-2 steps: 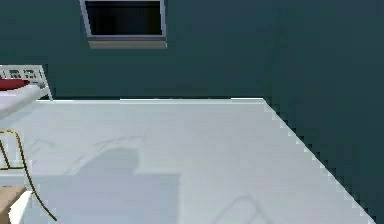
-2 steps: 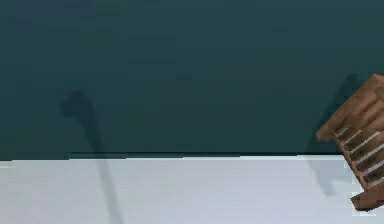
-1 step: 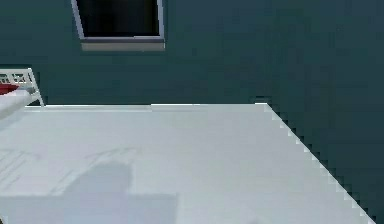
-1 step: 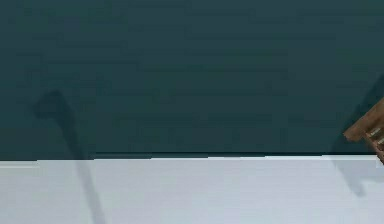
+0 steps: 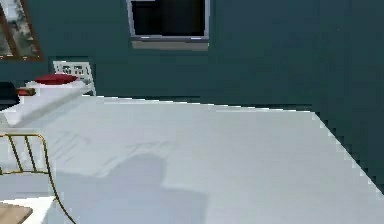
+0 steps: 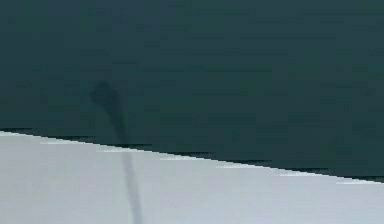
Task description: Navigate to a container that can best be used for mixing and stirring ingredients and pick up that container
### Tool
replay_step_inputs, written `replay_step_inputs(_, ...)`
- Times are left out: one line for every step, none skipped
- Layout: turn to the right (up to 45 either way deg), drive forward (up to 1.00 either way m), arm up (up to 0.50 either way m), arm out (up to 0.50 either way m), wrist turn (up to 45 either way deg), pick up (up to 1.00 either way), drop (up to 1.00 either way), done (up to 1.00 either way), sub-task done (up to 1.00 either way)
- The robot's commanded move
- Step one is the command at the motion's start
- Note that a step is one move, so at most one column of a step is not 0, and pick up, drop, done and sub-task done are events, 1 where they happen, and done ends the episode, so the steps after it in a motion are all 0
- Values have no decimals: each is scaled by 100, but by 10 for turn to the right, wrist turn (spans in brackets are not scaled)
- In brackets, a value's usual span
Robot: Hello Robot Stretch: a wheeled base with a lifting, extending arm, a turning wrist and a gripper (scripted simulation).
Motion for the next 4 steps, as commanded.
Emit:
replay_step_inputs(0,30,0,0,0,0,0,0,0)
replay_step_inputs(-360,0,0,0,0,0,0,0,0)
replay_step_inputs(0,100,0,0,0,0,0,0,0)
replay_step_inputs(0,15,0,0,0,0,0,0,0)
